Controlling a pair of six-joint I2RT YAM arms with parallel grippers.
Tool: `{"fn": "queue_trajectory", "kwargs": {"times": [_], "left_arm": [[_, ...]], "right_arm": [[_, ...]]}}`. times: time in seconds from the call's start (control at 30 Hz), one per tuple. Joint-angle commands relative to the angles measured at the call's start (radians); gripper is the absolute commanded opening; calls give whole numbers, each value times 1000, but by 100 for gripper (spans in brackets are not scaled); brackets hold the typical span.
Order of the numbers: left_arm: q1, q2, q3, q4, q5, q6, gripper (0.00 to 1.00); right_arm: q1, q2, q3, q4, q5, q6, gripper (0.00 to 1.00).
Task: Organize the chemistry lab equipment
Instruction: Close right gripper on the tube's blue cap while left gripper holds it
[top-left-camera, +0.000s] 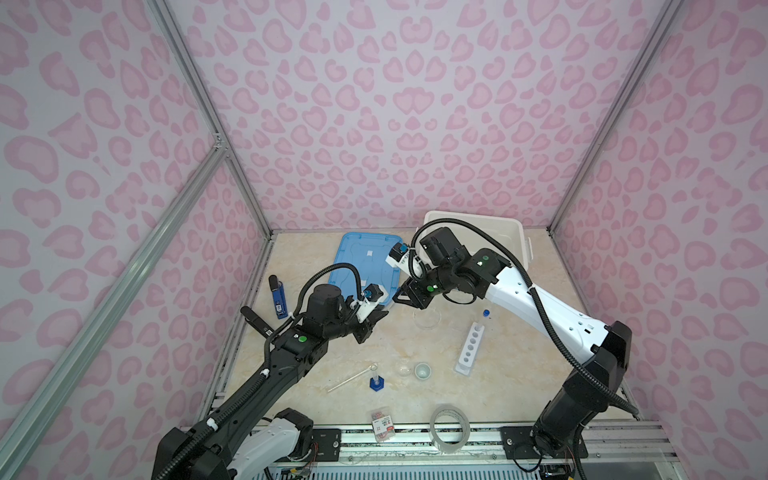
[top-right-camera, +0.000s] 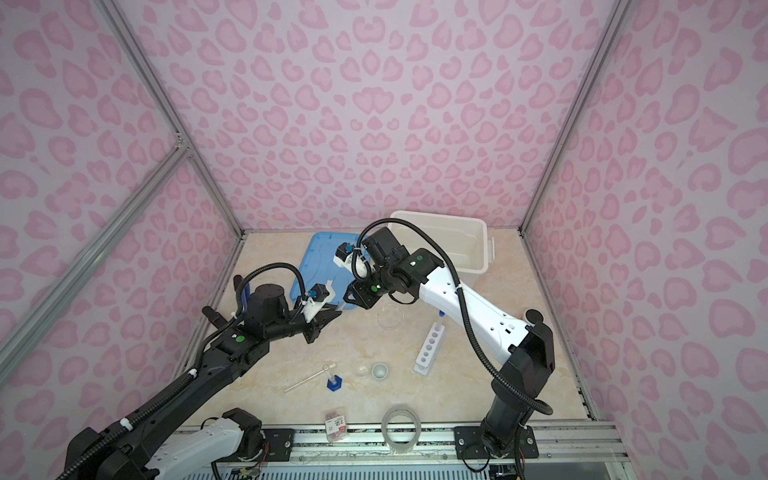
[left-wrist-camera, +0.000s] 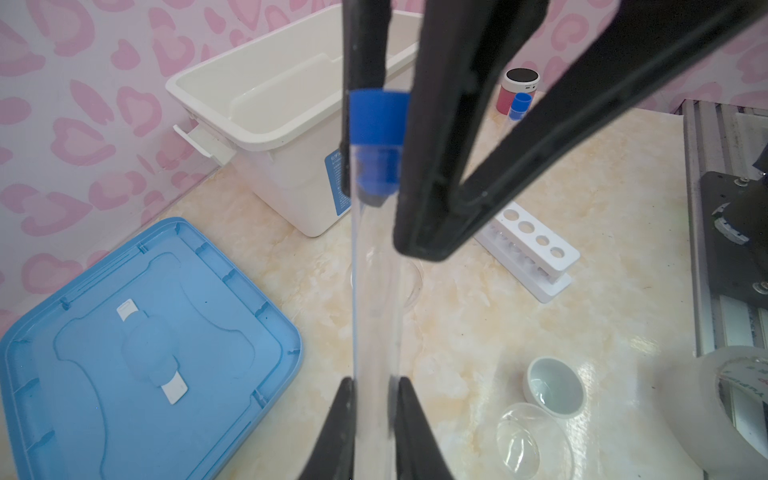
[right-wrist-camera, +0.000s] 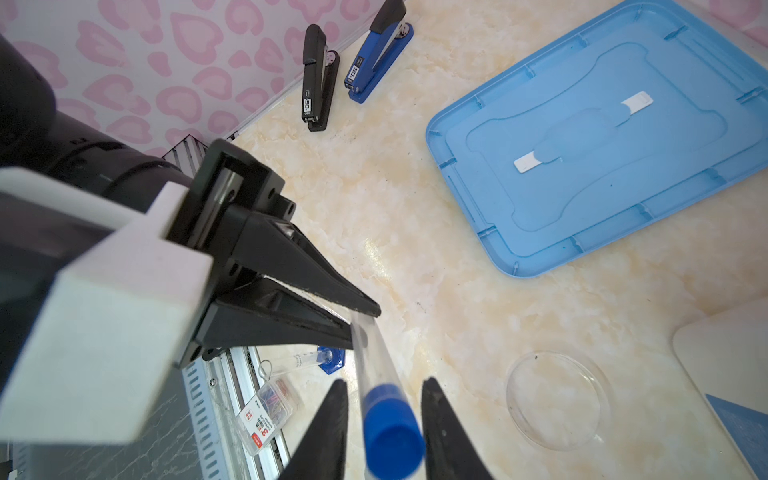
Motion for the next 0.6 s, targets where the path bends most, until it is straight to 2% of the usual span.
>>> {"fn": "queue_trajectory", "kwargs": {"times": [0.0,0.27,0.4,0.57], "left_arm": [[1,1,0,28,21,-5,11],[1,-2,-3,29,19,-5,11],[1,2,-4,28,25,-5,11],[0,4,-3,26,25,-3,11]], "right_arm": [[2,1,-2,25,6,5,30],[2,15,8,26,7,5,22],[2,18,8,27,10,4,22],[2,20,9,29,14,4,26]]}}
